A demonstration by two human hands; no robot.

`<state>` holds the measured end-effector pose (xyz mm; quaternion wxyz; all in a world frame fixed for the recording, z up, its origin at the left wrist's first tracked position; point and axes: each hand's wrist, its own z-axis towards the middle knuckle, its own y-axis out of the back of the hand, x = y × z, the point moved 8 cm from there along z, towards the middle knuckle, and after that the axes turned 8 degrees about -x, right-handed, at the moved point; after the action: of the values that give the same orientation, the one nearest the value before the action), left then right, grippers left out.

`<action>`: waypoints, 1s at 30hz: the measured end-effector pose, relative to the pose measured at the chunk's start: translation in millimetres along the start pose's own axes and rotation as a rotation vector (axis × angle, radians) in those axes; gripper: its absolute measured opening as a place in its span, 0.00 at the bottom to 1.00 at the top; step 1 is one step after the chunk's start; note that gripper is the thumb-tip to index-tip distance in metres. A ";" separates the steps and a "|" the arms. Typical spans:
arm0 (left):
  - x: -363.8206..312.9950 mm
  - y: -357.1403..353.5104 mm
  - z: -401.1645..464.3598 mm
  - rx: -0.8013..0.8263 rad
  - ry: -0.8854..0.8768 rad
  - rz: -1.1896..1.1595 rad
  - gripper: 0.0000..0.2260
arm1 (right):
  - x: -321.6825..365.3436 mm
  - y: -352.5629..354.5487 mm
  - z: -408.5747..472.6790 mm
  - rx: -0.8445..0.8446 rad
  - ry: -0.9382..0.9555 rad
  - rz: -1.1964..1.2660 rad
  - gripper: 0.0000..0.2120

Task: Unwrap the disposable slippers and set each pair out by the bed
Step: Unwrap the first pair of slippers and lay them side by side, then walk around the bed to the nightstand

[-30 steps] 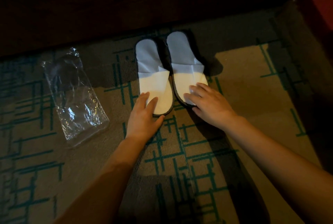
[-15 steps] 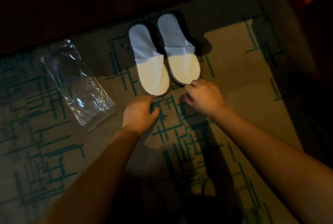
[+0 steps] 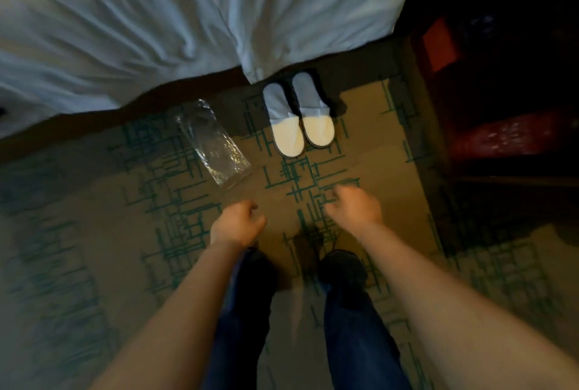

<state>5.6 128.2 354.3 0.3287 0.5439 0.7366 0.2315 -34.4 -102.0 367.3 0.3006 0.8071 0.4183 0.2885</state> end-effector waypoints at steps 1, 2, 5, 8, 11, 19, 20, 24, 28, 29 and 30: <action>-1.3 21.4 -23.0 -0.017 0.006 -0.007 0.18 | 6.6 15.7 -23.0 0.010 -0.032 0.034 0.17; -1.1 42.5 -45.7 -0.031 0.018 -0.012 0.18 | 14.3 32.2 -45.6 0.018 -0.054 0.064 0.18; 1.0 106.3 -112.5 -0.063 0.049 -0.049 0.17 | 39.1 81.6 -109.1 0.041 -0.083 0.125 0.19; 10.9 165.6 -173.1 -0.102 0.086 -0.134 0.17 | 61.0 120.7 -164.0 0.079 -0.088 0.174 0.18; 28.0 214.5 -224.1 -0.164 0.110 -0.229 0.17 | 73.9 145.0 -206.9 0.114 -0.117 0.274 0.16; 97.8 242.2 -337.7 -0.274 0.224 -0.428 0.16 | 84.3 158.2 -265.2 0.104 -0.107 0.397 0.09; 106.8 235.6 -349.9 -0.301 0.262 -0.464 0.16 | 84.6 157.5 -268.1 0.104 -0.081 0.371 0.06; 132.9 191.6 -399.0 -0.345 0.417 -0.602 0.14 | 82.1 149.9 -273.7 0.109 0.006 0.257 0.01; 156.4 134.3 -438.0 -0.386 0.638 -0.786 0.14 | 89.2 137.1 -282.6 0.185 0.101 0.119 0.02; 161.3 116.9 -446.4 -0.402 0.703 -0.878 0.13 | 91.9 133.2 -284.4 0.208 0.134 0.066 0.02; 164.6 99.1 -455.3 -0.420 0.768 -0.980 0.13 | 93.9 128.4 -285.6 0.234 0.168 0.012 0.02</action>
<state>-296.8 322.6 693.4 0.2090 -0.0519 0.9031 0.3716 -129.4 -12.9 667.1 0.1670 0.8121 0.4678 0.3060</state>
